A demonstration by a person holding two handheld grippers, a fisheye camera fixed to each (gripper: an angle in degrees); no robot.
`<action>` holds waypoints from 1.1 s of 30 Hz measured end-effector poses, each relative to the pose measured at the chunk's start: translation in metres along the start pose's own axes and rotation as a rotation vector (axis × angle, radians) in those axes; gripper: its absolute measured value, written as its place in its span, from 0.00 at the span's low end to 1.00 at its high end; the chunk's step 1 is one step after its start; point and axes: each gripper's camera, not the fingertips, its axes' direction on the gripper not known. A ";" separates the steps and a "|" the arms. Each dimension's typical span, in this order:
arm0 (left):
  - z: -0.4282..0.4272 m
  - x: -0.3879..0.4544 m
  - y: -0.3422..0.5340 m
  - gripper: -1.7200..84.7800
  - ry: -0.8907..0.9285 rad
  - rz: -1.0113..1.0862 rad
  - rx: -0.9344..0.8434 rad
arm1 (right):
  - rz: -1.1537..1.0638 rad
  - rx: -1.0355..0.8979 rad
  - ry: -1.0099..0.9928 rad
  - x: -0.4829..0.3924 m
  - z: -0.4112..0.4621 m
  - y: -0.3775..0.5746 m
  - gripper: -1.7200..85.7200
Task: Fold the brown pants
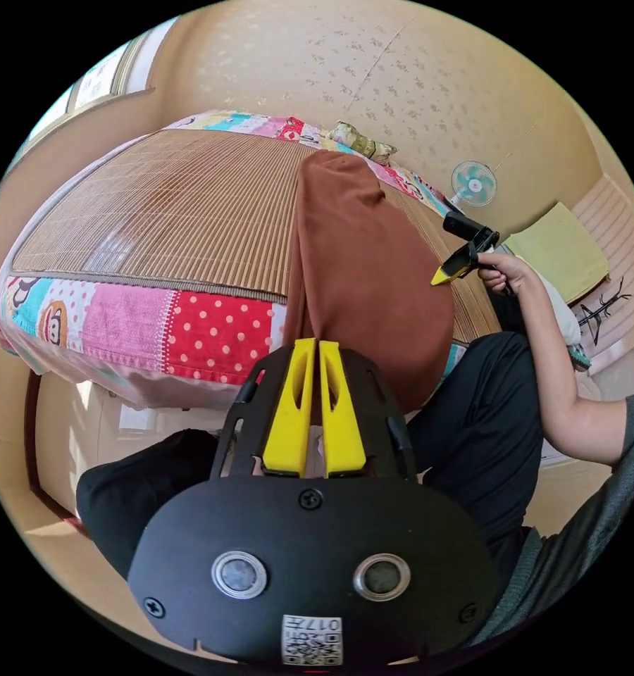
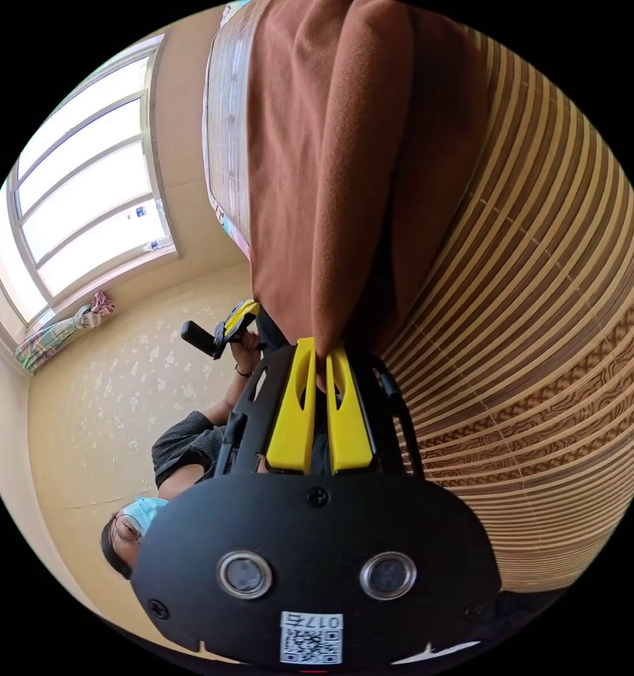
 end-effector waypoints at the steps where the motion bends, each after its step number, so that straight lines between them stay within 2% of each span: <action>1: -0.003 -0.004 0.000 0.01 -0.013 -0.016 0.019 | -0.010 -0.004 0.001 -0.002 0.001 -0.001 0.04; 11: 0.018 -0.022 -0.010 0.04 -0.082 -0.107 -0.019 | 0.002 -0.091 -0.036 -0.003 0.017 -0.013 0.05; 14: 0.007 -0.022 -0.011 0.09 -0.065 -0.095 0.063 | 0.006 -0.017 -0.058 -0.003 0.003 -0.002 0.07; 16: -0.002 -0.029 -0.017 0.12 0.009 -0.092 0.122 | 0.036 0.064 -0.052 -0.001 -0.010 0.006 0.09; 22: 0.002 -0.048 -0.064 0.14 0.074 -0.084 0.110 | 0.105 0.200 0.011 0.000 -0.028 0.016 0.15; 29: 0.028 -0.059 -0.126 0.14 0.113 -0.048 0.071 | 0.127 0.129 0.048 -0.009 -0.011 0.003 0.18; 33: 0.058 -0.068 -0.158 0.14 0.122 -0.079 -0.050 | 0.158 0.064 0.048 -0.005 0.003 -0.009 0.19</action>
